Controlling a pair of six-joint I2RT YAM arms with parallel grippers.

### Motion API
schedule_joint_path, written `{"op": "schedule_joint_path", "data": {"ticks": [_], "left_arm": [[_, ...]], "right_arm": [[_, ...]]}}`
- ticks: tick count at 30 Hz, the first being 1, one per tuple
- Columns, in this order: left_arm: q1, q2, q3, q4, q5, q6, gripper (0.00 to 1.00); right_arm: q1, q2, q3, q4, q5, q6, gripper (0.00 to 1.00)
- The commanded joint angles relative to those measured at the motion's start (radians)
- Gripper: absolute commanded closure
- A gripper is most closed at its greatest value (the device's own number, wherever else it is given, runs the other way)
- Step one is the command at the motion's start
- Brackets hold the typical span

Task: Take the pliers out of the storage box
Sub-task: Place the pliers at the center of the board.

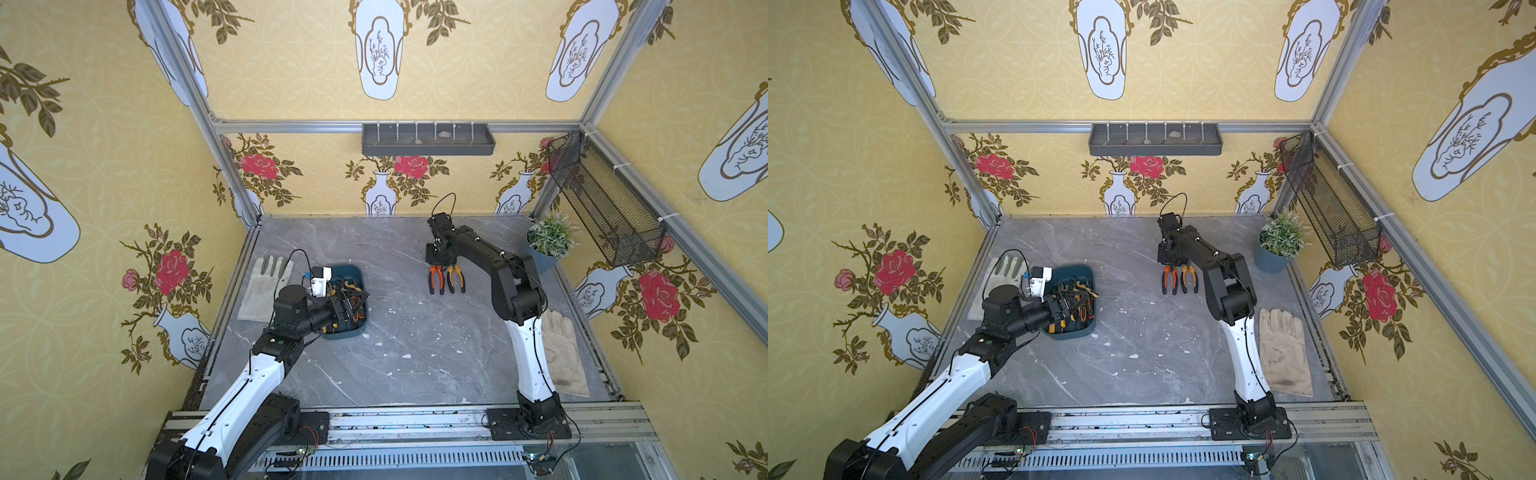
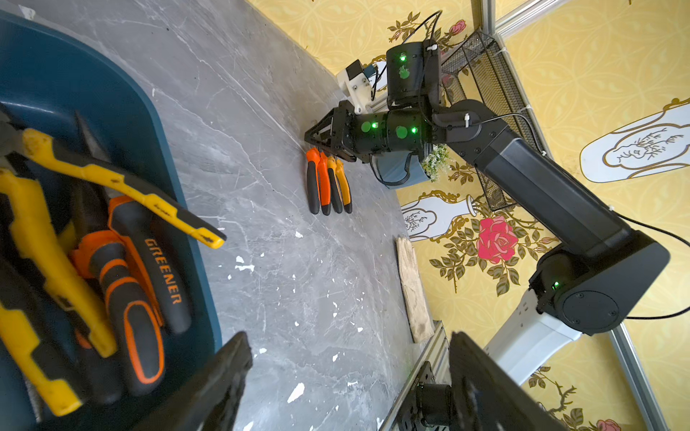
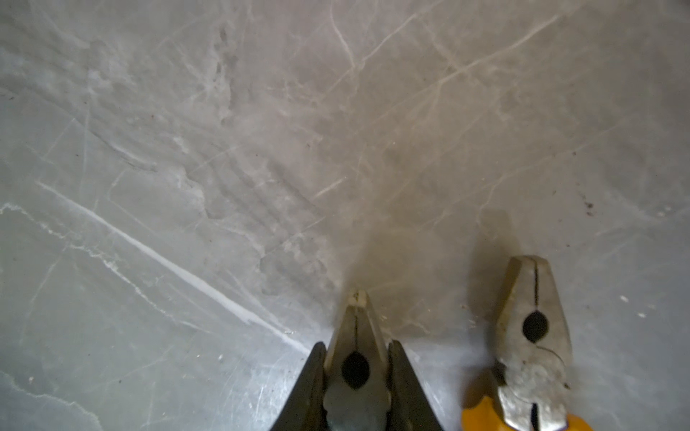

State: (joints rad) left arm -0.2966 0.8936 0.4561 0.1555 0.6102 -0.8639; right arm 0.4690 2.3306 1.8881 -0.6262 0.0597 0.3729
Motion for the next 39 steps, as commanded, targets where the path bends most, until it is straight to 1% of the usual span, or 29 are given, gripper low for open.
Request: {"op": "schedule_joint_path", "data": {"ticks": [1, 8, 16, 21, 23, 24, 31, 35, 39], "left_arm": [[0.001, 0.001, 0.003, 0.014, 0.016, 0.015, 0.15], [0.001, -0.001, 0.003, 0.013, 0.015, 0.017, 0.15], [0.001, -0.001, 0.001, 0.013, 0.016, 0.016, 0.15], [0.001, -0.009, -0.003, 0.012, 0.011, 0.017, 0.15], [0.001, -0.006, -0.003, 0.012, 0.012, 0.017, 0.15], [0.001, -0.007, -0.002, 0.012, 0.011, 0.016, 0.15], [0.000, -0.015, -0.001, 0.007, 0.015, 0.011, 0.15], [0.001, -0.021, 0.000, -0.006, 0.010, 0.014, 0.15], [0.001, -0.012, 0.028, -0.085, -0.029, 0.040, 0.16]], "right_arm": [[0.002, 0.015, 0.016, 0.019, -0.008, -0.008, 0.81], [0.002, 0.028, 0.032, 0.006, -0.003, -0.012, 0.80], [0.006, 0.042, 0.038, -0.007, 0.005, -0.014, 0.76], [0.008, 0.044, 0.035, -0.010, 0.016, -0.014, 0.71], [0.010, 0.042, 0.035, -0.013, 0.019, -0.014, 0.62], [0.009, 0.042, 0.035, -0.014, 0.021, -0.015, 0.61], [0.010, 0.037, 0.035, -0.008, 0.018, -0.015, 0.59], [0.013, -0.005, 0.057, -0.004, 0.050, -0.030, 0.57], [0.018, -0.129, 0.094, -0.023, 0.096, -0.058, 0.57]]}}
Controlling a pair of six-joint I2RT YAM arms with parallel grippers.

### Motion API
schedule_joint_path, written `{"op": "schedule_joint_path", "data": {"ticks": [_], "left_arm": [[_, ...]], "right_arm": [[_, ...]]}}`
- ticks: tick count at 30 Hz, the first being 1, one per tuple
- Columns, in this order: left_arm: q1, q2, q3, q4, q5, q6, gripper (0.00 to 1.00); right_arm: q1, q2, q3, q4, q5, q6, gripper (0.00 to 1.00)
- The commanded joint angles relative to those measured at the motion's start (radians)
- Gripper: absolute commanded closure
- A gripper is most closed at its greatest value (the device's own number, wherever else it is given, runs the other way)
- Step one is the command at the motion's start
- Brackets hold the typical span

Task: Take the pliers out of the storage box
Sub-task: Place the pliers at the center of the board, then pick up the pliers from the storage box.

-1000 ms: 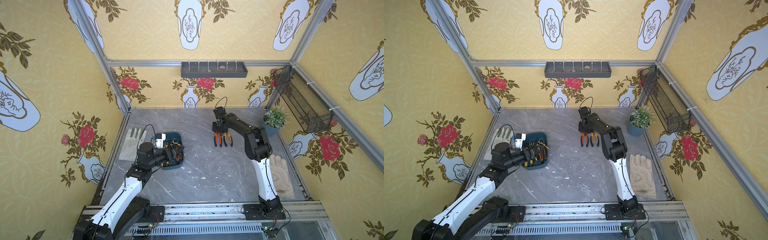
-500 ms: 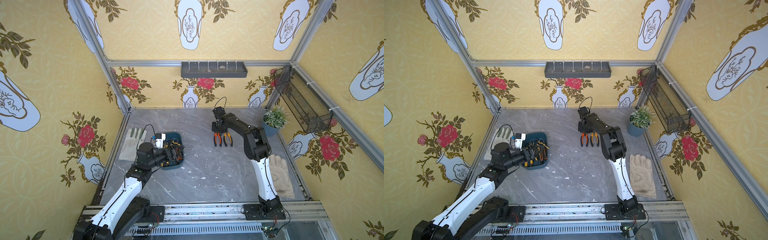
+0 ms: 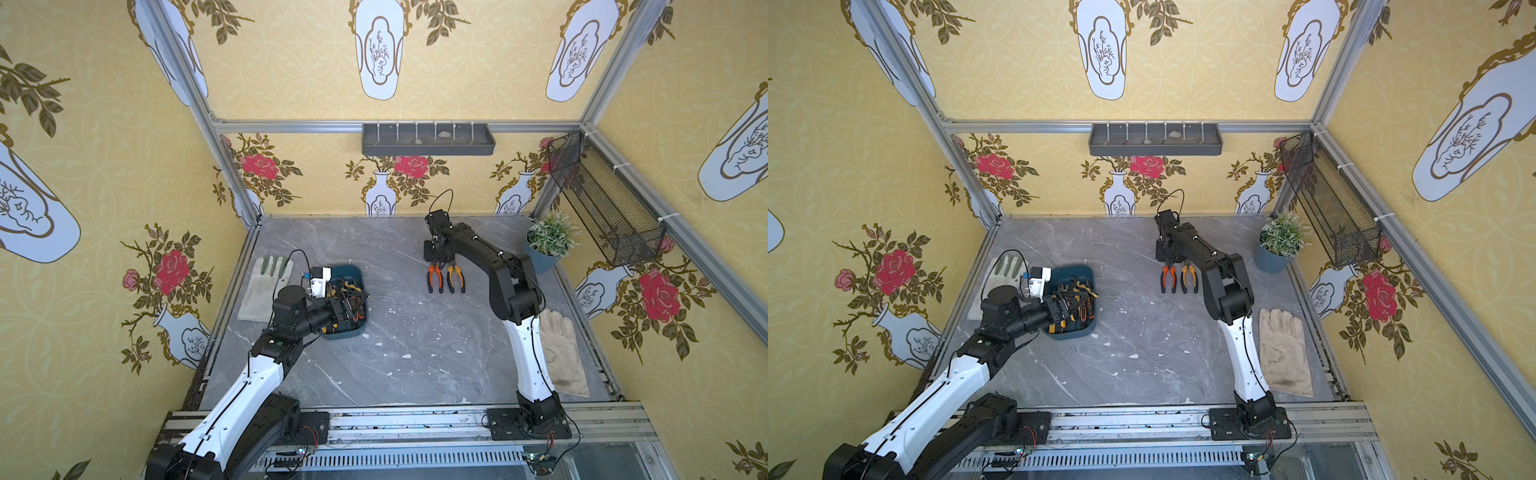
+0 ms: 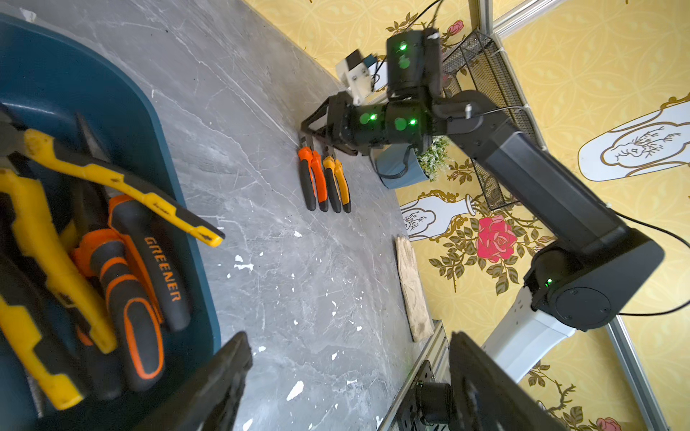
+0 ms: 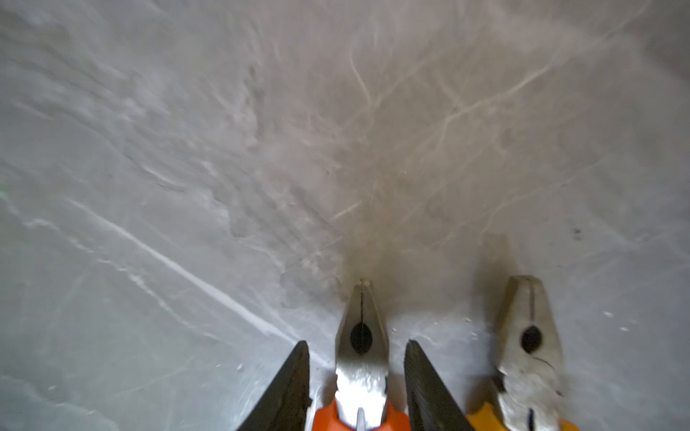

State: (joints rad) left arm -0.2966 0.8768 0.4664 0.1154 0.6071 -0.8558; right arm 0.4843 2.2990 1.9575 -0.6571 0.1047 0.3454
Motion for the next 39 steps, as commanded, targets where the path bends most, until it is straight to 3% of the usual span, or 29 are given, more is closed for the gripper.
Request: {"op": "schedule_joint_path", "data": {"ticks": [1, 4, 11, 19, 24, 34, 39], "left_arm": [[0.001, 0.012, 0.031, -0.079, -0.040, 0.041, 0.16], [0.001, 0.039, 0.081, -0.171, -0.088, 0.061, 0.19], [0.001, 0.151, 0.173, -0.337, -0.201, 0.059, 0.28], [0.003, 0.292, 0.263, -0.515, -0.323, 0.079, 0.27], [0.001, 0.370, 0.270, -0.540, -0.341, 0.083, 0.29], [0.000, 0.404, 0.270, -0.625, -0.524, 0.034, 0.29], [0.001, 0.446, 0.280, -0.635, -0.524, 0.038, 0.29]], "right_arm": [[0.009, -0.148, 0.013, 0.010, 0.066, -0.038, 0.57], [0.047, -0.333, -0.113, 0.087, 0.092, -0.066, 0.57], [0.216, -0.719, -0.685, 0.321, 0.095, 0.017, 0.56], [0.387, -0.907, -1.111, 0.539, 0.221, 0.189, 0.56], [0.428, -0.939, -1.228, 0.620, 0.269, 0.246, 0.56], [0.462, -0.905, -1.218, 0.629, 0.294, 0.225, 0.56], [0.459, -0.918, -1.233, 0.639, 0.293, 0.227, 0.55]]}}
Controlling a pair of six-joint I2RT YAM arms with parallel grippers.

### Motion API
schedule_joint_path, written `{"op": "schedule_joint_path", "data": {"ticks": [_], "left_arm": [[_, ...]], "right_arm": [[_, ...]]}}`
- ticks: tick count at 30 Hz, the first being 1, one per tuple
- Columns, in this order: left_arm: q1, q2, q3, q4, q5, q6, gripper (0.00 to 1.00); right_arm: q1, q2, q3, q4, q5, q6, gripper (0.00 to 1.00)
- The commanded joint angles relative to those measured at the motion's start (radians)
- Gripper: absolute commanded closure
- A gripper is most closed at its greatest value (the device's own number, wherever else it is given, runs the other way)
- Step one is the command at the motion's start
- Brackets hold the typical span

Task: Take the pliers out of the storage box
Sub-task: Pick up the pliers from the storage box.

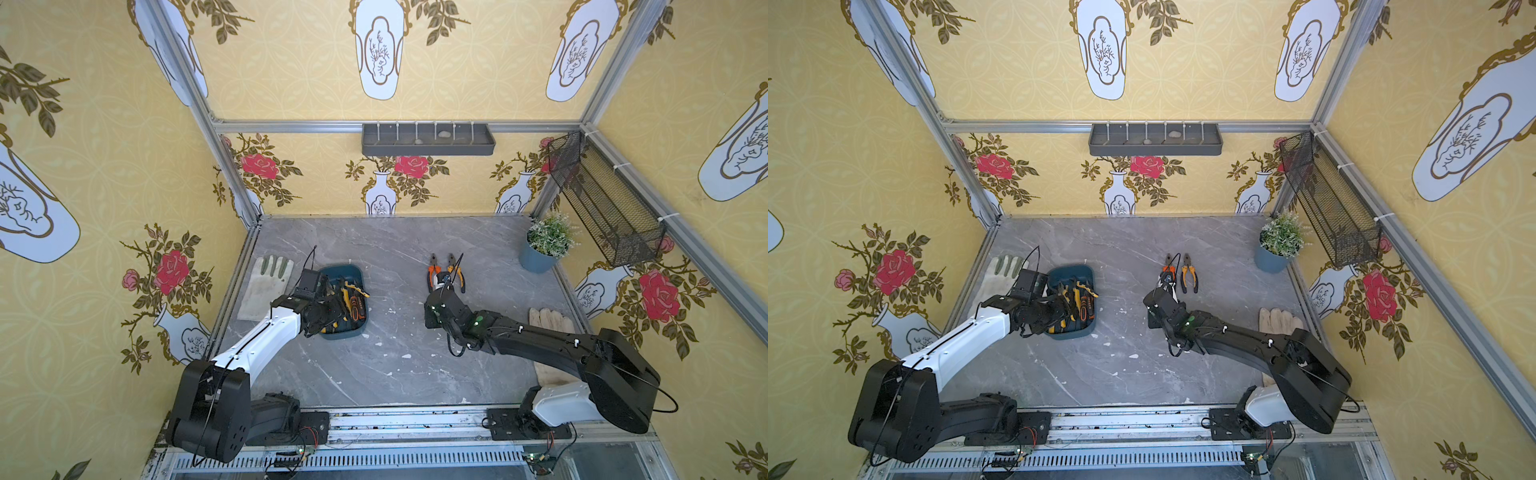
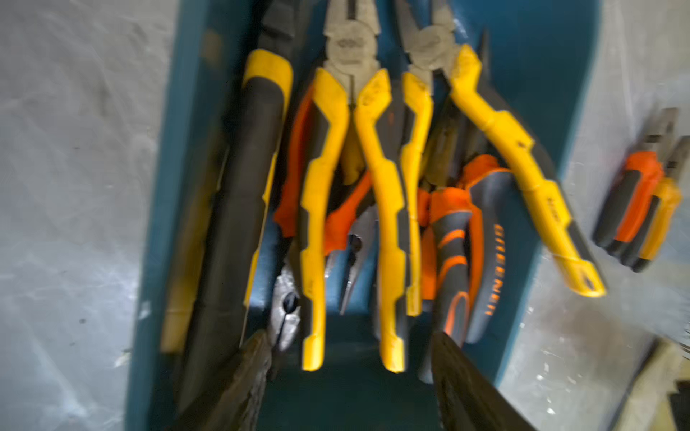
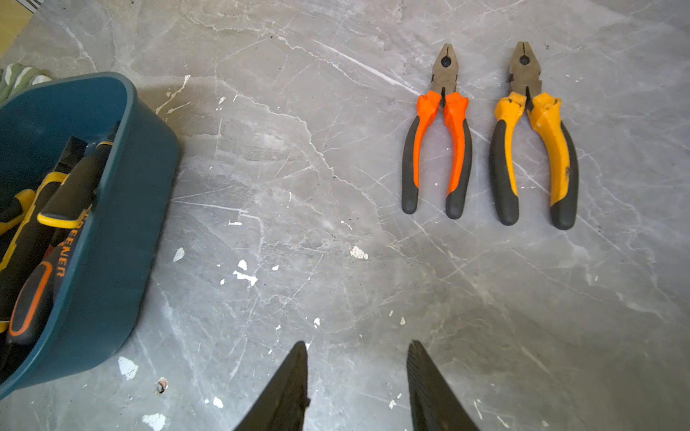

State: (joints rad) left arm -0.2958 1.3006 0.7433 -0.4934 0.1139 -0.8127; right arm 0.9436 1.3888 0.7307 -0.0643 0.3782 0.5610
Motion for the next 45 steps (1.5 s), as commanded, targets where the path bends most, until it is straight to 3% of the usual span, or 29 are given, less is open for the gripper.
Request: {"op": "schedule_joint_path", "data": {"ticks": [1, 13, 16, 23, 34, 38, 45], "left_arm": [[0.000, 0.033, 0.003, -0.018, -0.025, -0.005, 0.29], [-0.019, 0.068, -0.018, 0.140, 0.053, -0.028, 0.27], [-0.022, 0.084, -0.009, 0.147, 0.073, -0.021, 0.31], [-0.025, 0.076, -0.002, 0.135, 0.074, 0.004, 0.54], [-0.028, 0.048, 0.086, 0.070, 0.070, 0.063, 0.57], [-0.041, 0.083, 0.150, 0.035, 0.064, 0.122, 0.62], [-0.110, 0.176, 0.230, 0.029, 0.055, 0.136, 0.61]], "right_arm": [[-0.002, -0.010, -0.007, 0.047, 0.018, 0.013, 0.55], [-0.012, 0.001, -0.007, 0.051, -0.001, 0.010, 0.55], [-0.014, 0.006, -0.003, 0.049, -0.002, 0.010, 0.55], [-0.015, 0.017, 0.004, 0.044, -0.004, 0.010, 0.55], [-0.015, 0.036, 0.021, 0.035, -0.007, 0.010, 0.55], [-0.016, 0.041, 0.023, 0.034, -0.007, 0.011, 0.55], [-0.019, 0.046, 0.026, 0.032, -0.010, 0.011, 0.55]]}}
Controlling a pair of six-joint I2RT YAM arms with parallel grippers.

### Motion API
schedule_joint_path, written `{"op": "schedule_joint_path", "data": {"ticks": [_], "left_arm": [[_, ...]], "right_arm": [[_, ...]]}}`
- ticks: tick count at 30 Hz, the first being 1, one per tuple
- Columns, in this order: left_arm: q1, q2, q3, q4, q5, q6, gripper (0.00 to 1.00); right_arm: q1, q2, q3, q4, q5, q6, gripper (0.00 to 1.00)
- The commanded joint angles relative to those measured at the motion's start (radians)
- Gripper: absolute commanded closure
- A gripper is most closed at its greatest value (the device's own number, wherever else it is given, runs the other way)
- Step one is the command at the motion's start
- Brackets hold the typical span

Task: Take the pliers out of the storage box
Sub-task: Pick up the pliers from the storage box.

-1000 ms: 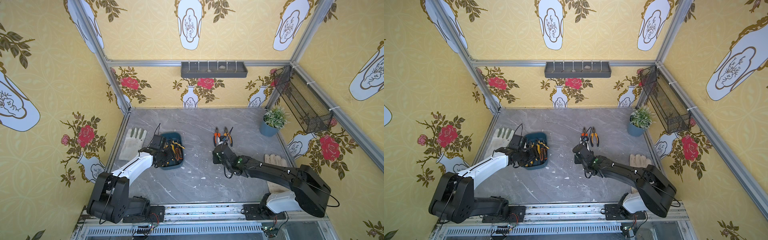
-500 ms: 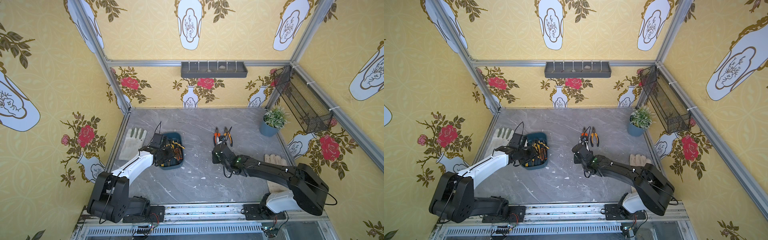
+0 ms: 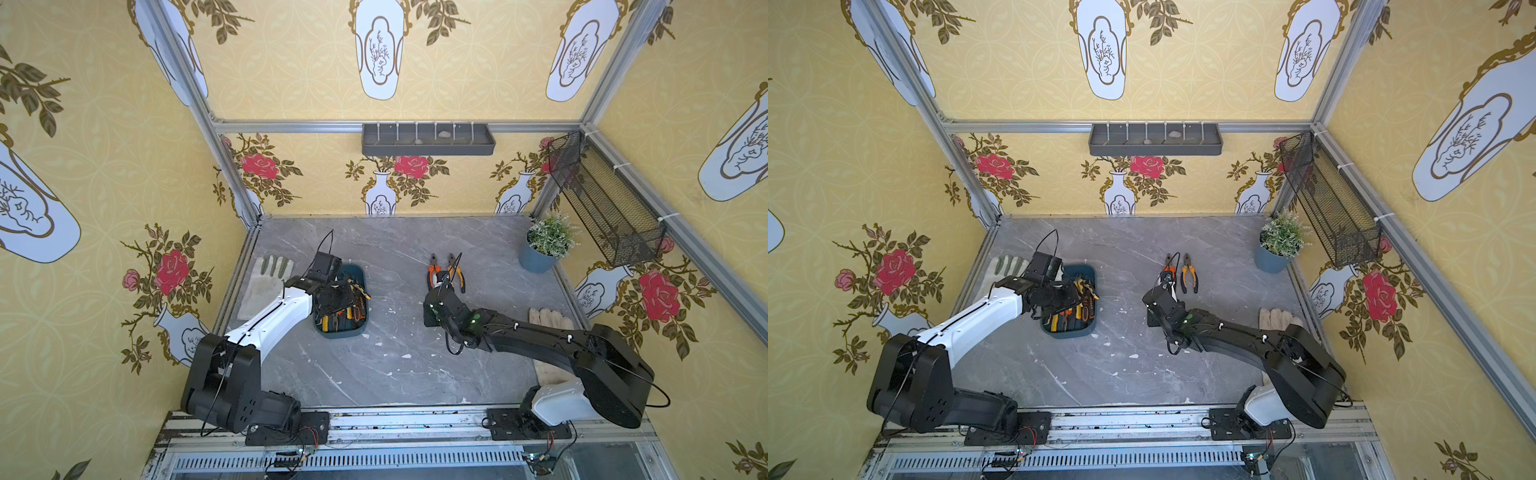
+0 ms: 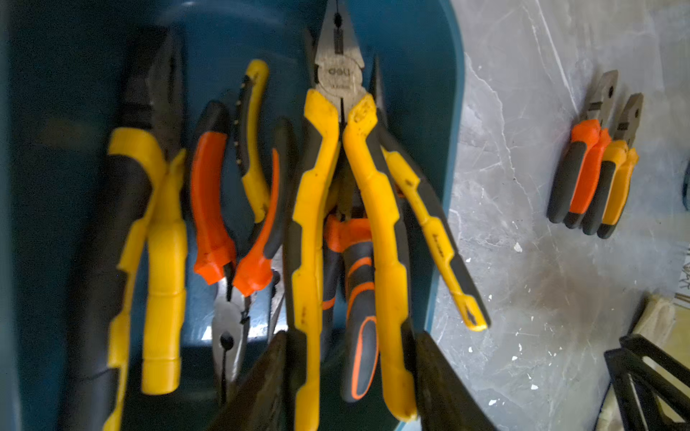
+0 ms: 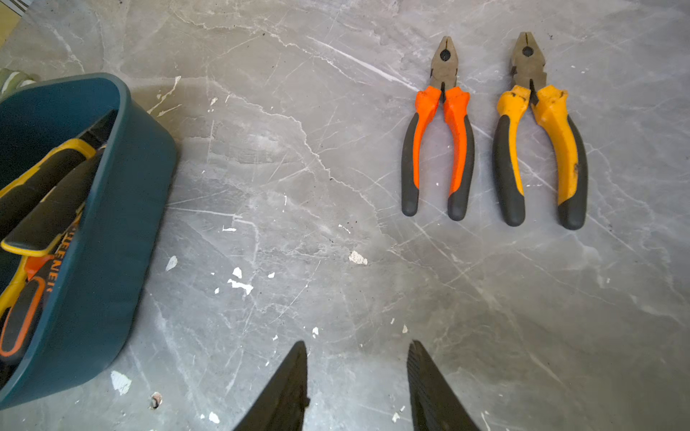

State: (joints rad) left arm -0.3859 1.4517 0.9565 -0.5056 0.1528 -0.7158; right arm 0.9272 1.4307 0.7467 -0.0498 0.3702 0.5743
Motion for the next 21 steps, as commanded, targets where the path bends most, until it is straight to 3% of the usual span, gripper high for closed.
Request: {"op": "schedule_joint_path", "data": {"ticks": [1, 8, 12, 21], "left_arm": [[-0.026, 0.036, 0.023, 0.041, 0.012, 0.037, 0.61], [-0.028, 0.072, 0.016, 0.053, 0.001, 0.027, 0.56], [-0.028, 0.081, 0.010, 0.042, 0.000, 0.033, 0.39], [-0.028, 0.003, -0.026, 0.005, -0.073, 0.039, 0.22]], "right_arm": [[-0.003, 0.004, 0.010, 0.016, -0.003, -0.003, 0.55], [-0.008, 0.000, 0.006, 0.018, -0.009, -0.003, 0.55], [-0.010, 0.002, 0.005, 0.019, -0.013, -0.004, 0.55], [-0.011, 0.007, 0.010, 0.016, -0.016, -0.003, 0.54]]}}
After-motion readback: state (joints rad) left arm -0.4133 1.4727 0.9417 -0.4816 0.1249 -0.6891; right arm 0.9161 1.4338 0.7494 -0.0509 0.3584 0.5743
